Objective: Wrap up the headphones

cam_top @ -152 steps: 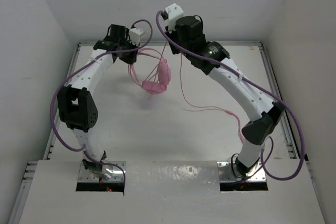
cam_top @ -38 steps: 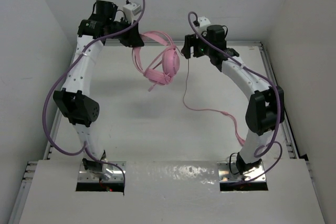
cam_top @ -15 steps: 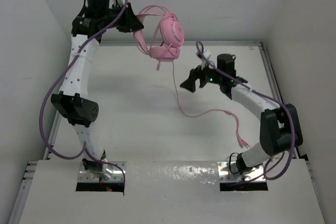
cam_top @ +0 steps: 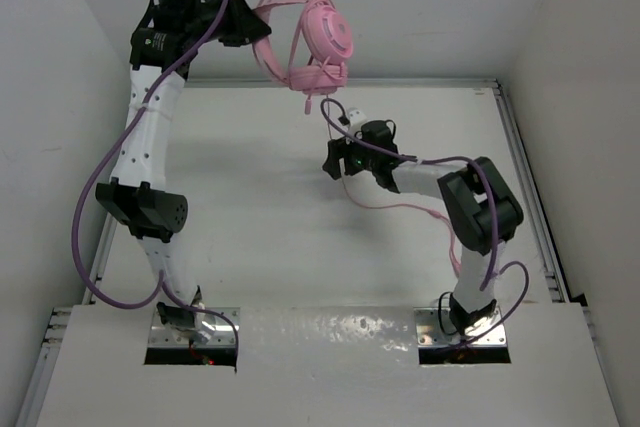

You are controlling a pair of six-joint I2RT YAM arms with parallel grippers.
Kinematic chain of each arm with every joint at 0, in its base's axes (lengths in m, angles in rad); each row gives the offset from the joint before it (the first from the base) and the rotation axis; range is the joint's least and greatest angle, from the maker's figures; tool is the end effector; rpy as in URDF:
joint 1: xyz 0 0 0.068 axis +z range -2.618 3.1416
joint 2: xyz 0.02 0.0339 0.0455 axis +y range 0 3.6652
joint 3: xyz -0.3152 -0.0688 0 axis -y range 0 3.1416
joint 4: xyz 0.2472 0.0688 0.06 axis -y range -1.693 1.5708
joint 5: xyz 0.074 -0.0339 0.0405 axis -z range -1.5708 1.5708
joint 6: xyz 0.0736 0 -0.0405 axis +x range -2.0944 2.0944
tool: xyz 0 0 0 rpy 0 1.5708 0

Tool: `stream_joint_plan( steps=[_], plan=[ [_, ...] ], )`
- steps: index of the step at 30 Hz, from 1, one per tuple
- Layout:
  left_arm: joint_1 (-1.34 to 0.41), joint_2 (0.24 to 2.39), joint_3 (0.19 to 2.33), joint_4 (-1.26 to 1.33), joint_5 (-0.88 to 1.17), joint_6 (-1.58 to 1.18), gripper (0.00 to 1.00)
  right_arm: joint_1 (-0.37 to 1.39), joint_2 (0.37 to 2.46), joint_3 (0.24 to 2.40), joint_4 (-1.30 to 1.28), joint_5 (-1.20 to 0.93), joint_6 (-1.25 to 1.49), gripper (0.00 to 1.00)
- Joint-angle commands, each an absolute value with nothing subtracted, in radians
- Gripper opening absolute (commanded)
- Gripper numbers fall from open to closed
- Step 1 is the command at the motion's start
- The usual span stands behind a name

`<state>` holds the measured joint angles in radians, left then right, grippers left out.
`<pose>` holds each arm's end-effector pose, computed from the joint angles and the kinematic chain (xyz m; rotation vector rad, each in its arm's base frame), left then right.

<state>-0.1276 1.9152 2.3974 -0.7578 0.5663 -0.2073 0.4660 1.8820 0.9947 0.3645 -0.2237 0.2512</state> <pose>0.4399 -0.0963 0.5409 0.3286 1.8395 -0.7537 0.3906 0.2147 0.1870 -0.3684 2.1179 0.6607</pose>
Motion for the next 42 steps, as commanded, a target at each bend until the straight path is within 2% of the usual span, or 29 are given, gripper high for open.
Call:
stream_joint_plan(
  steps=[1,2,3,5,11,15,19,23,27,30,34,39,42],
  plan=[
    [-0.118,1.862,2.456,-0.650,0.563,-0.296,0.00,0.489,1.956,1.115,0.338,-0.081,0.308,0.61],
    [-0.118,1.862,2.456,-0.650,0.555,-0.305,0.00,0.492,1.989,1.133,0.309,-0.074,0.328,0.47],
    [-0.115,1.864,2.454,-0.650,0.539,-0.328,0.00,0.497,1.997,1.153,0.269,-0.077,0.336,0.19],
    [-0.112,1.868,2.445,-0.647,0.511,-0.351,0.00,0.524,1.988,1.116,0.278,-0.106,0.337,0.00],
    [-0.097,1.908,2.454,-0.606,0.385,-0.442,0.00,0.708,1.884,1.008,0.298,-0.146,0.256,0.00],
    [-0.080,1.933,2.427,-0.584,0.281,-0.465,0.00,0.831,1.832,1.040,0.217,-0.155,0.204,0.00],
    [-0.060,1.939,2.343,-0.565,0.348,-0.508,0.00,0.900,1.850,1.127,0.124,-0.187,0.212,0.00],
    [-0.063,1.924,2.283,-0.551,0.411,-0.499,0.00,0.910,1.885,1.250,0.082,-0.164,0.247,0.00],
    [-0.066,1.890,2.255,-0.541,0.500,-0.483,0.00,0.881,1.963,1.454,-0.047,-0.013,0.244,0.00],
    [-0.066,1.875,2.267,-0.557,0.528,-0.459,0.00,0.827,1.988,1.522,-0.089,0.081,0.255,0.00],
    [-0.066,1.865,2.266,-0.568,0.512,-0.439,0.00,0.778,2.005,1.594,-0.152,0.097,0.229,0.00],
    [-0.067,1.879,2.227,-0.543,0.534,-0.459,0.00,0.796,2.005,1.624,-0.213,0.043,0.189,0.00],
    [-0.071,1.891,2.203,-0.532,0.476,-0.421,0.00,0.840,2.003,1.696,-0.297,0.008,0.137,0.00]
  ],
)
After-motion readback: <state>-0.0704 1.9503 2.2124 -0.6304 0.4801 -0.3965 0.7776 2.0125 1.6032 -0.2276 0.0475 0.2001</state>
